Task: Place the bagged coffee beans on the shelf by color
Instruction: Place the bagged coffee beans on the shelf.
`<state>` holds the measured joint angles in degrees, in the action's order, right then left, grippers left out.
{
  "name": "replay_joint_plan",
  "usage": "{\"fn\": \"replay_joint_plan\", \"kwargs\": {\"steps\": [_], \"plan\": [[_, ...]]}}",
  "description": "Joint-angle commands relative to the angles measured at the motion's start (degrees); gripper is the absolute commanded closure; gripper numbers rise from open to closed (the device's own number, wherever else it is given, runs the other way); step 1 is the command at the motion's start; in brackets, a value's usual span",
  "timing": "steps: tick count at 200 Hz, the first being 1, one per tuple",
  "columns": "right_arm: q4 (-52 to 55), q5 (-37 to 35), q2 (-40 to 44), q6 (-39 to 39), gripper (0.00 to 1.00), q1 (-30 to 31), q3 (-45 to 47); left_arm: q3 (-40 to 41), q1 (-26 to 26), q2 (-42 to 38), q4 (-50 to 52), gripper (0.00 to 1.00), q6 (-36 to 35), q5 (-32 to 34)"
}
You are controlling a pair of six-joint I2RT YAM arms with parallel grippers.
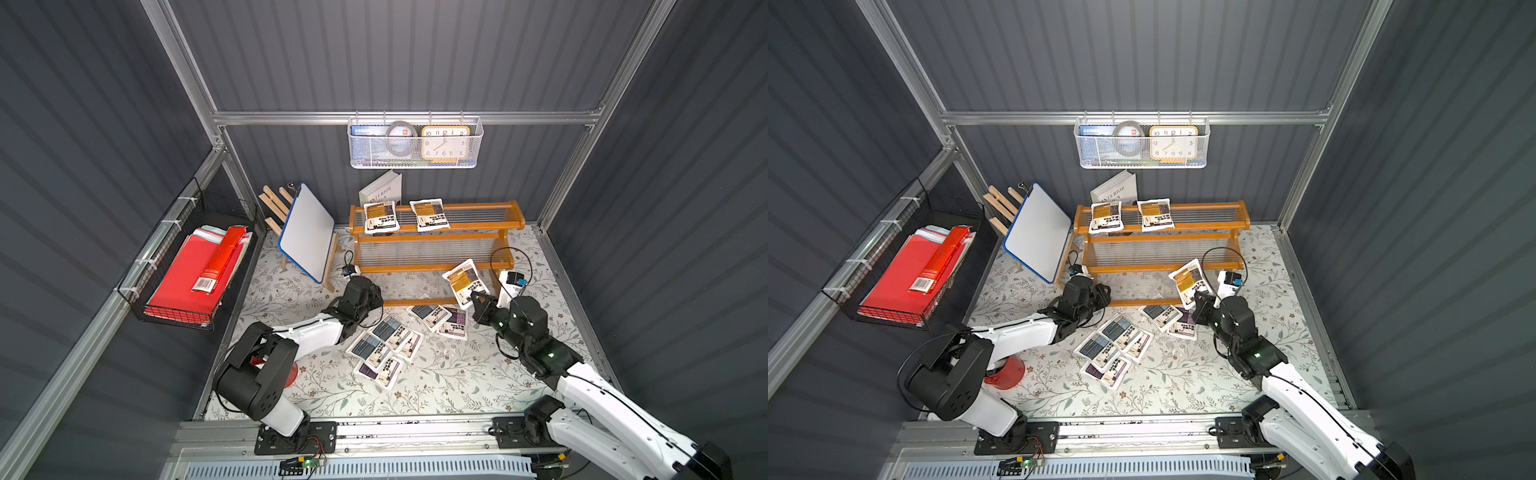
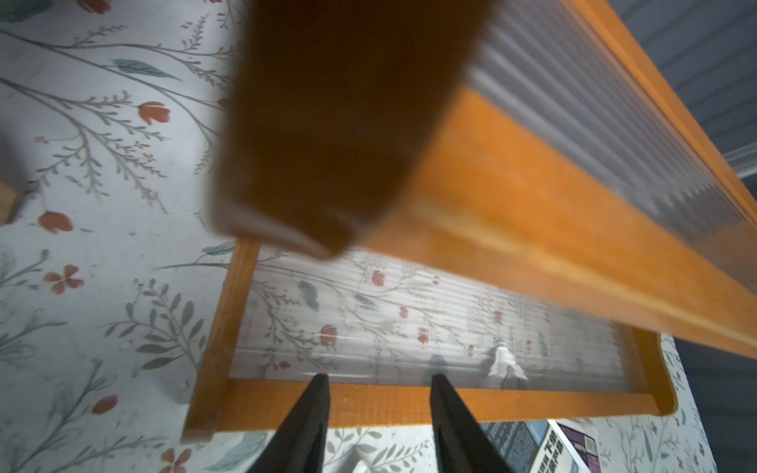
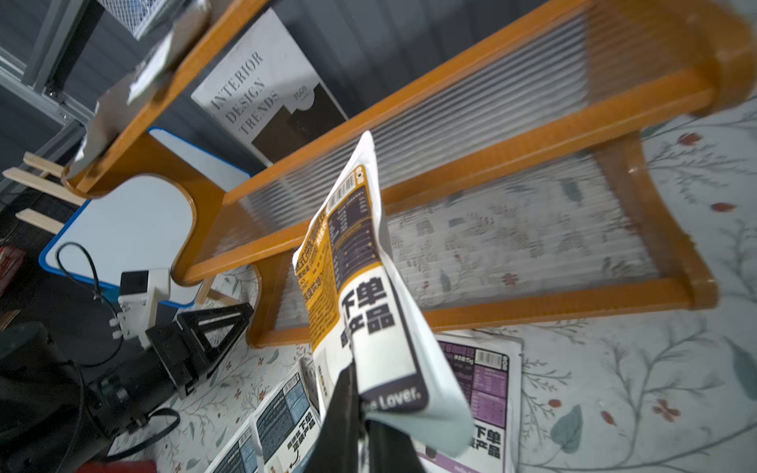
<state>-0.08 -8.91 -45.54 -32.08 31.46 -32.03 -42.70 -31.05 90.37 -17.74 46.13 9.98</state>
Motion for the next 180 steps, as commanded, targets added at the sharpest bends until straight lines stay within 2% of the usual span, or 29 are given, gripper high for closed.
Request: {"fn": "replay_joint_plan", "kwargs": {"steps": [1, 43, 82, 109, 152, 180], "plan": [[6.14, -7.64, 2.20, 3.53, 1.00, 0.32, -5.92, 0.14, -0.07, 1.04, 1.98, 0.55, 2.05, 2.88], [3.19, -7.98, -1.11, 7.84, 1.00, 0.36, -17.25, 1.55, -0.07, -0.48, 1.09, 0.56, 1.88, 3.02], [8.29, -4.14, -15.92, 8.47, 1.00, -1.68, -35.51, 1.63, -0.05, -1.53, 1.29, 0.55, 0.45, 4.02], [11.82, 1.69, -24.54, 6.03, 1.00, -7.47, -46.83, 1.26, -0.07, -2.54, 1.80, 0.56, -0.49, 4.96], [13.57, 16.12, -34.29, -0.87, 1.00, -17.01, -54.34, 1.77, -0.06, -4.07, 2.07, 0.55, -1.18, 6.24], [11.04, 19.98, -35.67, -3.66, 1.00, -19.34, -53.21, 1.73, -0.04, -4.90, 3.21, 0.55, -1.58, 7.40]]}}
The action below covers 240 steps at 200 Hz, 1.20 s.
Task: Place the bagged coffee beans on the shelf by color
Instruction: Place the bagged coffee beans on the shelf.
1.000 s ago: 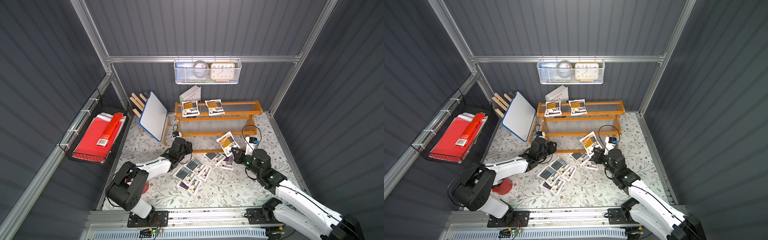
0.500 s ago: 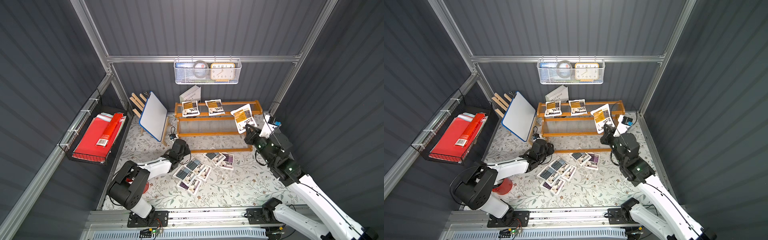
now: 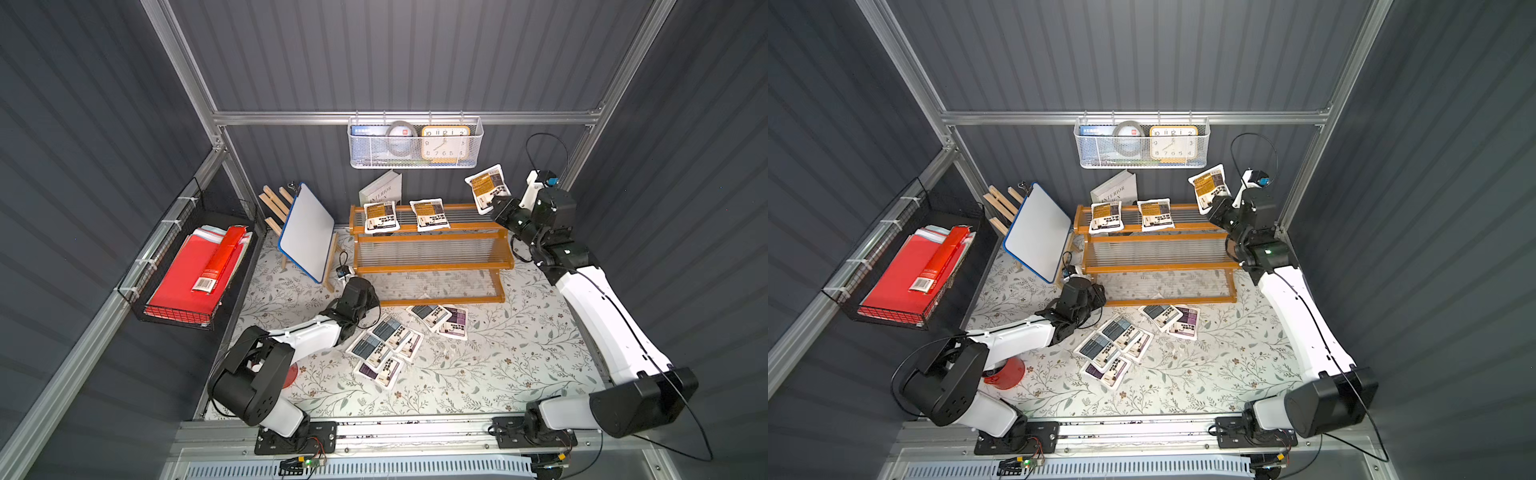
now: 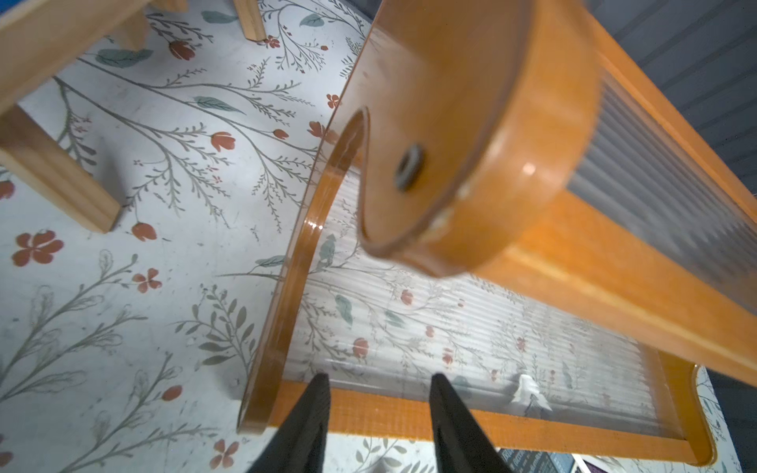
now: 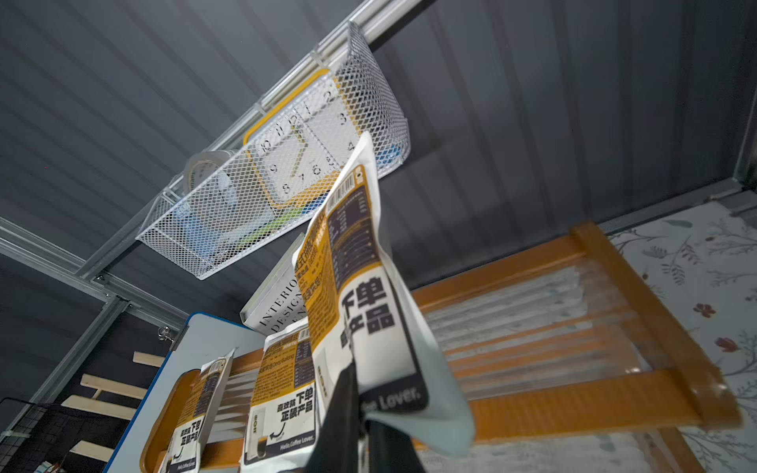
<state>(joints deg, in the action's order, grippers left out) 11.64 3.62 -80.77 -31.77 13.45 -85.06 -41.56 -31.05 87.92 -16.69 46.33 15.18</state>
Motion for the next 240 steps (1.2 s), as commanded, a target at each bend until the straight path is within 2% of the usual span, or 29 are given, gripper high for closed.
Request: {"fn": "replay_joint_plan", "kwargs": {"steps": [1, 148, 168, 190, 211, 240], "plan": [[-0.80, 7.63, -0.44, -4.03, 1.00, -1.42, -0.10, 0.60, -0.05, -2.52, 2.22, 0.55, -1.77, 2.25], [-5.98, 9.70, -3.54, -8.05, 0.99, -3.81, 5.78, 1.18, 0.02, -3.91, 4.65, 0.55, -2.93, 3.39], [-5.38, 9.80, -3.33, -8.05, 0.88, -3.79, 6.09, 1.21, 0.02, -3.79, 4.65, 0.55, -2.91, 3.20], [-4.27, 8.28, -2.47, -8.10, 0.65, -3.79, 6.71, 1.17, 0.02, -3.55, 4.47, 0.55, -2.95, 2.97], [-3.50, 7.13, -1.30, -8.05, 0.51, -3.75, 7.49, 0.90, 0.02, -2.97, 4.30, 0.55, -2.99, 2.50], [-2.63, 6.36, 0.72, -8.70, 0.40, -3.74, 9.58, 0.95, 0.02, -2.41, 3.66, 0.55, -2.82, 1.56]]}}
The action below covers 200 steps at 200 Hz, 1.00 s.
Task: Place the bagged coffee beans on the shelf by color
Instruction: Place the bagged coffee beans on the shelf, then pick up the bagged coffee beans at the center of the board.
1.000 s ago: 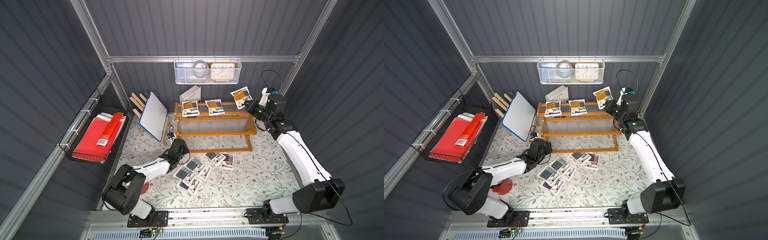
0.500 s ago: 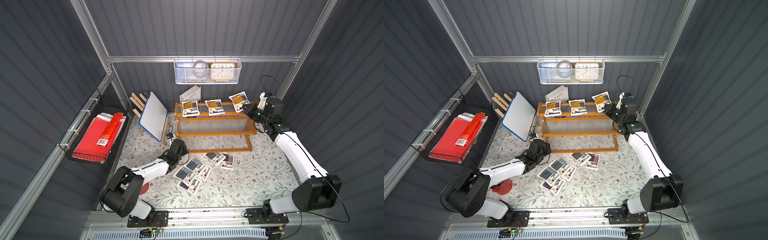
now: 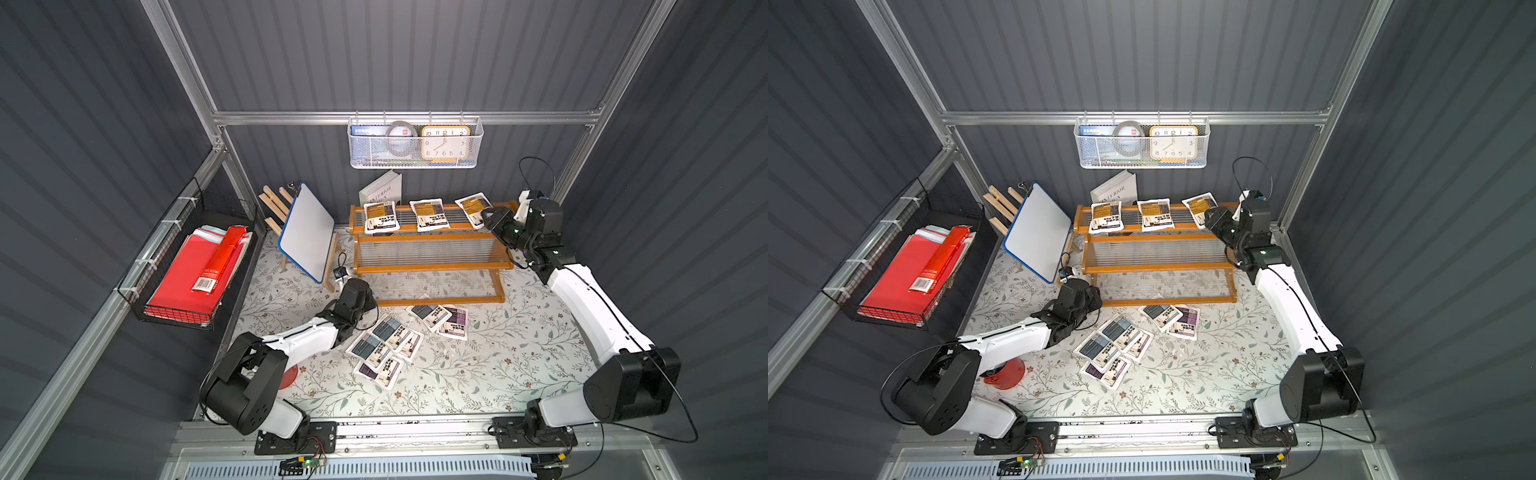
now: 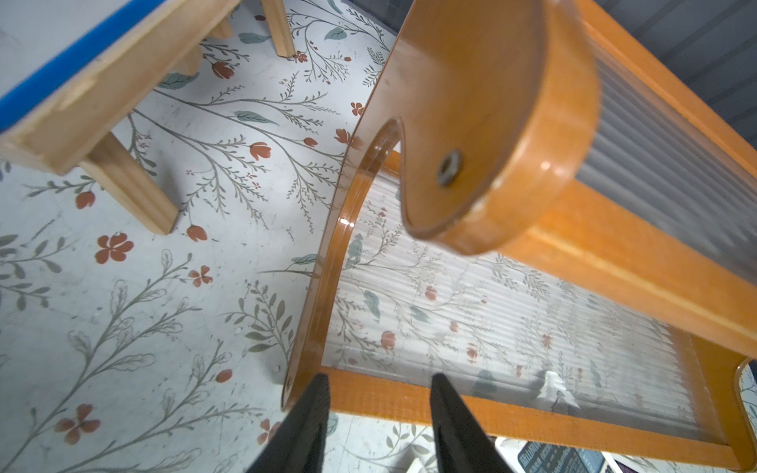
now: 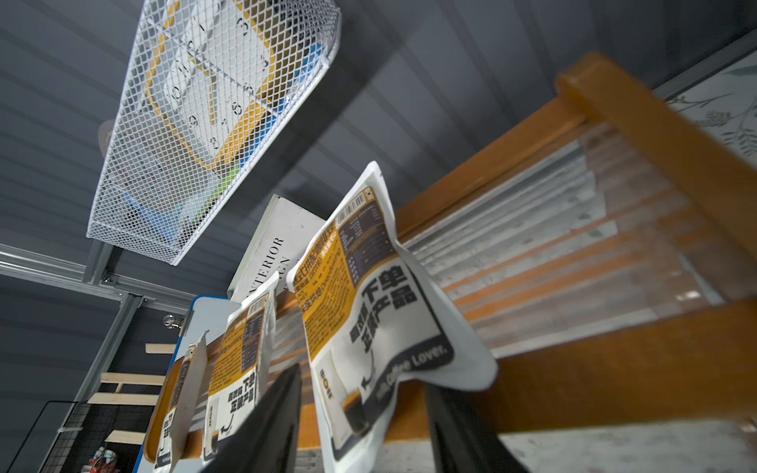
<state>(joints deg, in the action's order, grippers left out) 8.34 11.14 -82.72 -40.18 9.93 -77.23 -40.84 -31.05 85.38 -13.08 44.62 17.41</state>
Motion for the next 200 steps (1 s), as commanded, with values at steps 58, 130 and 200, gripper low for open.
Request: {"fn": "replay_joint_plan", "kwargs": {"steps": [58, 130, 200], "plan": [[4.16, -6.14, 12.59, 0.42, 0.38, 0.48, 10.53, 1.16, 0.02, -0.03, -1.57, 0.55, -1.07, -1.32], [6.89, -7.36, 30.32, -3.91, 0.46, 6.94, 38.53, 1.06, -0.19, 5.31, -7.58, 0.54, -5.77, -11.79], [1.27, 4.66, 22.03, 2.48, 0.46, 10.17, 46.91, -5.39, -7.59, 14.39, -7.08, 0.52, -12.28, -21.97]]}}
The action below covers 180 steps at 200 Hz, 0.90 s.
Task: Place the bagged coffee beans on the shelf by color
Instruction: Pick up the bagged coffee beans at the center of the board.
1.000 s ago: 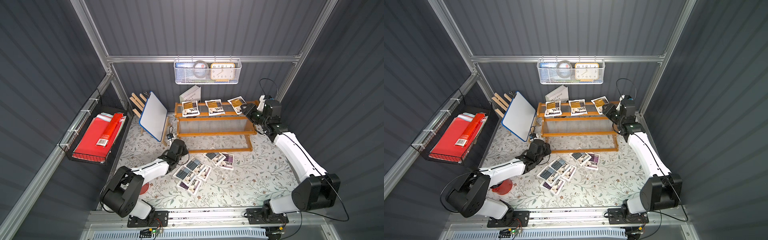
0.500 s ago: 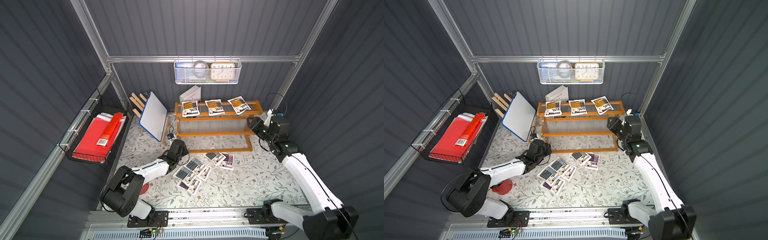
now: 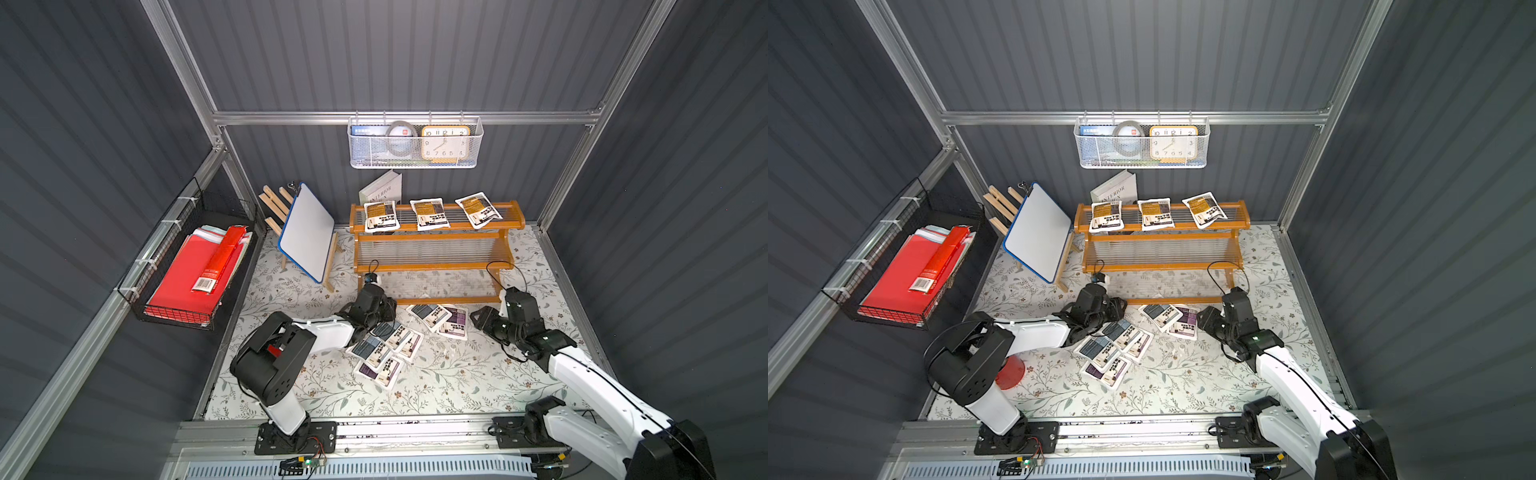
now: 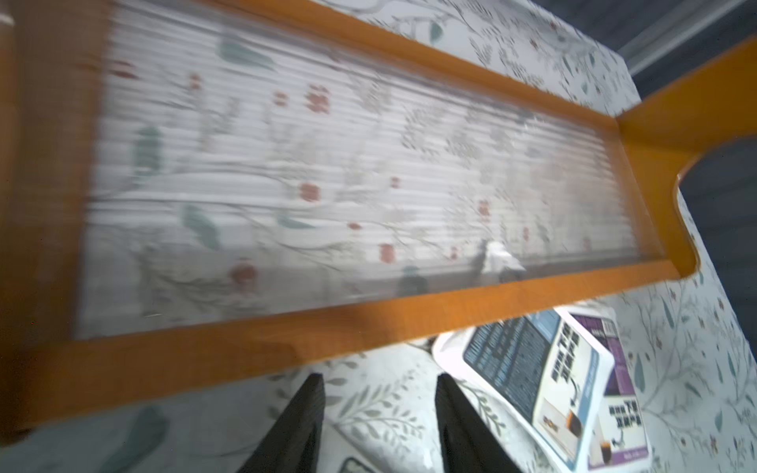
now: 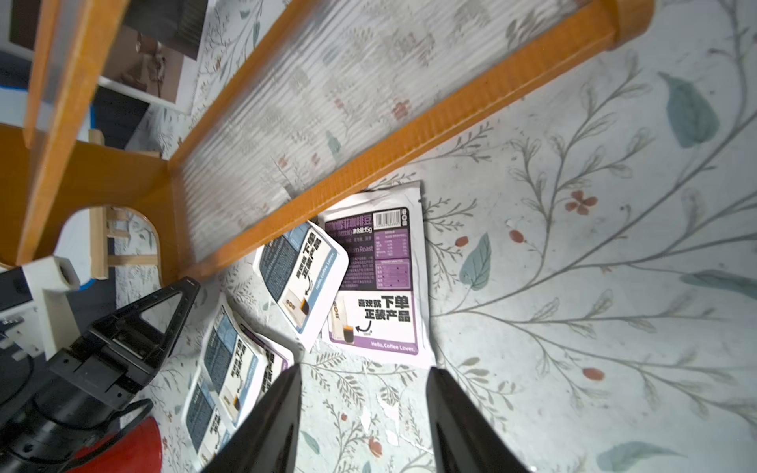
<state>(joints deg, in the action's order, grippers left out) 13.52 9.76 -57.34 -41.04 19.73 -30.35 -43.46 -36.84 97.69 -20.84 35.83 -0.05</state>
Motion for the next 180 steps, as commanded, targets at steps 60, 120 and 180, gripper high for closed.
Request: {"fn": "replay_joint_plan", "kwargs": {"steps": [60, 120, 180], "plan": [[-14.80, 11.11, -13.90, 4.83, 0.47, 0.71, 0.62, -5.90, -2.88, 5.09, 2.35, 0.52, -3.10, -6.84], [-22.16, 13.09, -19.31, 3.18, 0.48, 0.75, 1.27, -8.44, -3.11, 6.38, 3.88, 0.52, -4.94, -9.17], [-24.22, 14.84, -23.59, 3.68, 0.48, 0.75, 0.07, -11.53, -3.71, 11.18, 4.38, 0.54, -6.20, -10.34]]}}
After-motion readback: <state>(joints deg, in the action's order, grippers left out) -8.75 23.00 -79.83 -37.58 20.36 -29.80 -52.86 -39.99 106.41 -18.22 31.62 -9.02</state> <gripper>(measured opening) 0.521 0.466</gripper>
